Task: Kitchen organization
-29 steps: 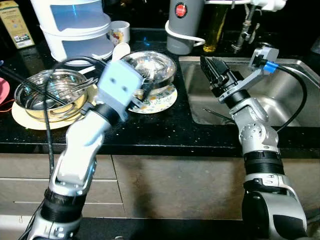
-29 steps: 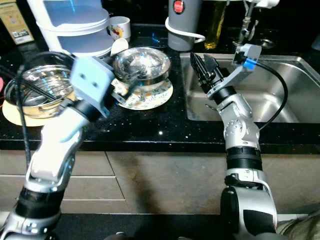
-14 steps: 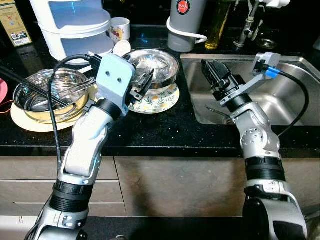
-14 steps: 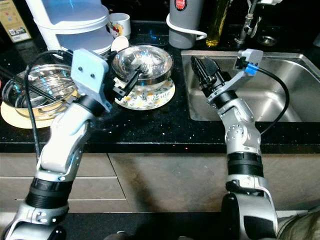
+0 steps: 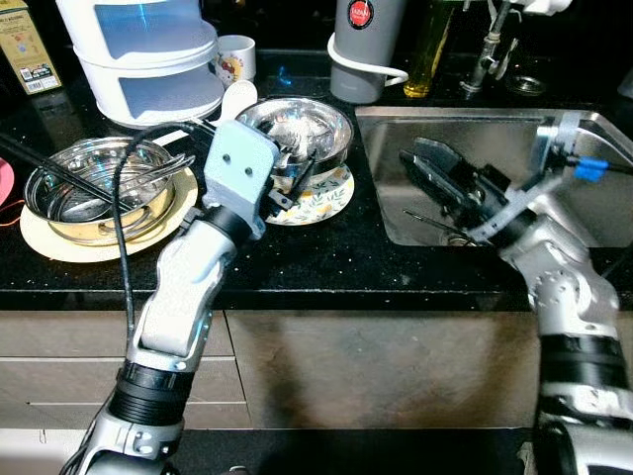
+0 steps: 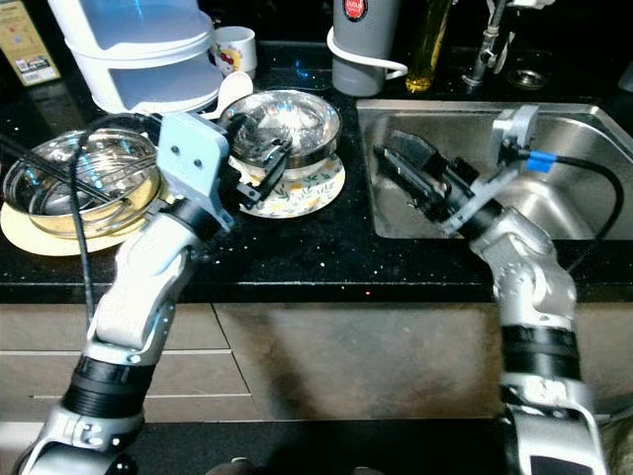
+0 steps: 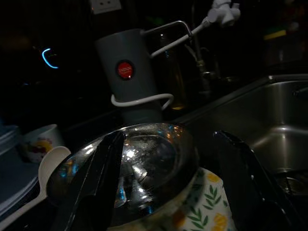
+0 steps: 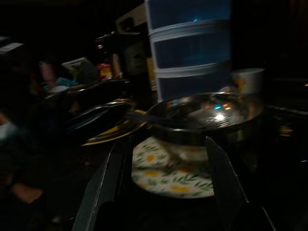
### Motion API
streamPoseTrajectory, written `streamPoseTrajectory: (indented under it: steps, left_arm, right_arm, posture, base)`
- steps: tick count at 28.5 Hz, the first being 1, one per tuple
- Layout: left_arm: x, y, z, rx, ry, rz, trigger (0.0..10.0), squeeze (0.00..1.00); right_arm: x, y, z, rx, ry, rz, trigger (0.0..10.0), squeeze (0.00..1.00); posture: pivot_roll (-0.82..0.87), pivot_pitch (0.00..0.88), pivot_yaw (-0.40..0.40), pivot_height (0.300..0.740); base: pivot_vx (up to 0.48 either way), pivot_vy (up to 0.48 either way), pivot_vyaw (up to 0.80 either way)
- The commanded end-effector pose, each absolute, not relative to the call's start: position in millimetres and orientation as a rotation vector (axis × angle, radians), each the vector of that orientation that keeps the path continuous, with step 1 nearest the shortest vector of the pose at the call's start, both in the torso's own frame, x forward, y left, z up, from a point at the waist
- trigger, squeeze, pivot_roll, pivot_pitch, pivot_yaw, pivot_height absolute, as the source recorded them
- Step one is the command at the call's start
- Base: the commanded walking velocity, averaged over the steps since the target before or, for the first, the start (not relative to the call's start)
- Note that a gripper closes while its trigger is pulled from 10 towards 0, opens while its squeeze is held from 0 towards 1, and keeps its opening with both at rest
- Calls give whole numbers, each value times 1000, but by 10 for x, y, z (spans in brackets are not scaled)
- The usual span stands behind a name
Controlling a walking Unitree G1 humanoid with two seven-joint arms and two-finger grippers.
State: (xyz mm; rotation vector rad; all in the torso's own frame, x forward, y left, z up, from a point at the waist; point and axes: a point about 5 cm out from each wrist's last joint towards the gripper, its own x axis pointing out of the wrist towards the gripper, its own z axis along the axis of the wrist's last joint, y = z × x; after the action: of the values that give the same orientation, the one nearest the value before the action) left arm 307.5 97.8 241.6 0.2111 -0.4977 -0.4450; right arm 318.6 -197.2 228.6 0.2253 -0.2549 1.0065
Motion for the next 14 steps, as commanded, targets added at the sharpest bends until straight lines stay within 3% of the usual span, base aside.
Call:
streamPoseTrajectory:
  steps: [1, 14]
  left_arm:
    - [3089, 970, 2351, 224, -484, -438, 10000, 0]
    - [3123, 1085, 2312, 265, -493, -363, 10000, 0]
  right_arm:
    - [3114, -1901, 2280, 211, -229, 1084, 10000, 0]
    - [3021, -1782, 2211, 204, -178, 1166, 10000, 0]
  posture:
    - [41, 59, -34, 732]
    - [36, 57, -31, 732]
  base:
    - [0, 0, 0]
    - [0, 0, 0]
